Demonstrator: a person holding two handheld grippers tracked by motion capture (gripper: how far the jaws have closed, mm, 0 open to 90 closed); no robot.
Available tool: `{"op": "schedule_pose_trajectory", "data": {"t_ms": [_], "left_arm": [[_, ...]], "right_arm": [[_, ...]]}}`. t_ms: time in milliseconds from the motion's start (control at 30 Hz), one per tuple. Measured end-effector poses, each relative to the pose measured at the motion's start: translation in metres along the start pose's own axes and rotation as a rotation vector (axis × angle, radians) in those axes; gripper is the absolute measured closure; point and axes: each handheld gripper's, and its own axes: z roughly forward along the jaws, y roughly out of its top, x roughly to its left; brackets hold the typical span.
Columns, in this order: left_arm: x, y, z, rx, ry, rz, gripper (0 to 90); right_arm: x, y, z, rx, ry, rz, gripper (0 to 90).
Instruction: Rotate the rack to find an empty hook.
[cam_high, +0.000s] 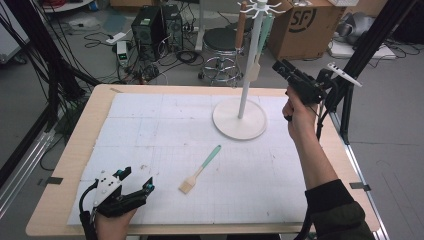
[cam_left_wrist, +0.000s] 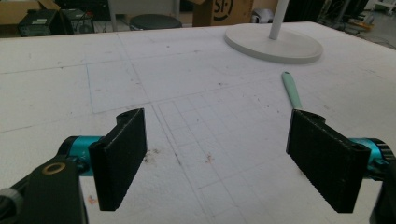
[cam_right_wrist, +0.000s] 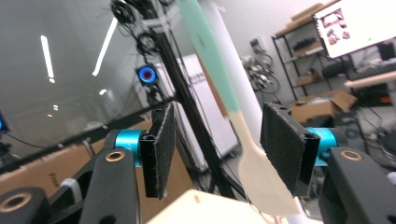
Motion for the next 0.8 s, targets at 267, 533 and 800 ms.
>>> {"op": "schedule_pose_trajectory", "data": {"t_ms": [267, 533, 800], "left_arm": [[0.001, 0.0, 0.0, 0.001, -0.008, -0.009, 21.1], [0.002, 0.0, 0.0, -0.001, -0.013, -0.016, 21.3], [0.005, -0.002, 0.0, 0.004, -0.012, -0.029, 21.4]], "right_arm": [[0.006, 0.017, 0.009, -0.04, -0.08, -0.059, 84.0], [0.005, 0.027, 0.016, -0.062, -0.078, -0.052, 90.0], [-0.001, 0.041, 0.027, -0.099, -0.072, -0.018, 90.0]]}}
